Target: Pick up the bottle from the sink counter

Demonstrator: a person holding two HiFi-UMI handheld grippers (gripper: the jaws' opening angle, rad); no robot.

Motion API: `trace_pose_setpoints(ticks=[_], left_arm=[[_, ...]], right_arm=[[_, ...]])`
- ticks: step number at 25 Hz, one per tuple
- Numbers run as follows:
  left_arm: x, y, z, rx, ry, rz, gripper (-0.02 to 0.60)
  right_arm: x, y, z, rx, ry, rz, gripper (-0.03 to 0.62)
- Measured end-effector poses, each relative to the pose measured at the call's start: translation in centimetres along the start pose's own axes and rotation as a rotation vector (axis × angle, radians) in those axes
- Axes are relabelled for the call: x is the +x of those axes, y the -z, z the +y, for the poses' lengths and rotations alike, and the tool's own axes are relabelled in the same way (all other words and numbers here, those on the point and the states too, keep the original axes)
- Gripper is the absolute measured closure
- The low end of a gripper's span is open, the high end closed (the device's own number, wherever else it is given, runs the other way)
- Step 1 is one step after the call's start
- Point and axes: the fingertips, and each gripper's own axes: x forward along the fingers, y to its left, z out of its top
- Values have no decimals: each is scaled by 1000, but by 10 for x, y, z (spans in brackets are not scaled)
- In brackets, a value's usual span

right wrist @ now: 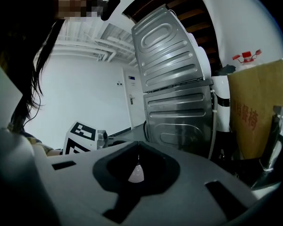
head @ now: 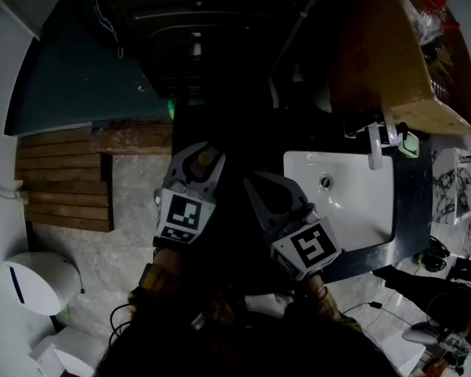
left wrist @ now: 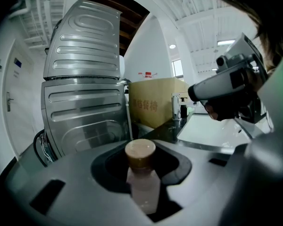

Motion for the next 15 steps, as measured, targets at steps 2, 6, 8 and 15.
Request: trace_pose_setpoints(ticks=[2, 6, 8, 15], left_arm=[[-1, -2, -3, 3, 6, 2, 462], [-4, -11, -7, 6, 15, -17, 463], [-7, -18, -10, 11, 20, -28, 463], [-25, -44, -20, 19, 36, -70, 463]], right_arm=[[-2, -1, 0, -6, 1, 5, 577], [-4, -7, 1, -19, 2, -6, 577], [-7, -9, 1, -33, 5, -19, 577], [-20, -22, 5, -60, 15, -55, 577]])
